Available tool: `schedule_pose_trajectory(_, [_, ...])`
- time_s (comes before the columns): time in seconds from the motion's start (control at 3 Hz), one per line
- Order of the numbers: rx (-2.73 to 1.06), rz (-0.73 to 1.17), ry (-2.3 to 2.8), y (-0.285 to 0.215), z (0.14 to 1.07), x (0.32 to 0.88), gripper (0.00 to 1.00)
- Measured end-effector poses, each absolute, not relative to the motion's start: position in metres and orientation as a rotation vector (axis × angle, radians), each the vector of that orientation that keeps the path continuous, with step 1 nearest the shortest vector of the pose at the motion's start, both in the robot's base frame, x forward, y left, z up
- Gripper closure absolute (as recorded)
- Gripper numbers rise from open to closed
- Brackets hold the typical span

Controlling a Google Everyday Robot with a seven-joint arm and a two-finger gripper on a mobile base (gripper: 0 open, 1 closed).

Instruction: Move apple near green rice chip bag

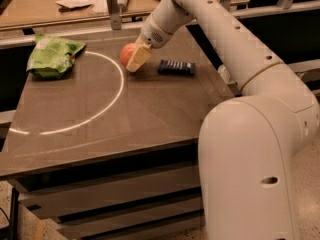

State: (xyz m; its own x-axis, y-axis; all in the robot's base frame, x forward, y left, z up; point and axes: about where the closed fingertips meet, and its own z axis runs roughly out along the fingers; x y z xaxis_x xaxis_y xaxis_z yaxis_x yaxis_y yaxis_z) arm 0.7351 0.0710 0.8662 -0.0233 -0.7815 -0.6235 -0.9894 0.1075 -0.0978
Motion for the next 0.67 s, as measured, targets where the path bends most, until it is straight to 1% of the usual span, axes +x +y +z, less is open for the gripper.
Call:
schedule_pose_trajectory(0.33, [-1.703, 0.598, 1.735, 0.105, 0.891, 0.732, 1.0])
schedule_pose_trajectory(0.67, [-1.659, 0.649, 1.658, 0.138, 0.913, 0.726, 1.0])
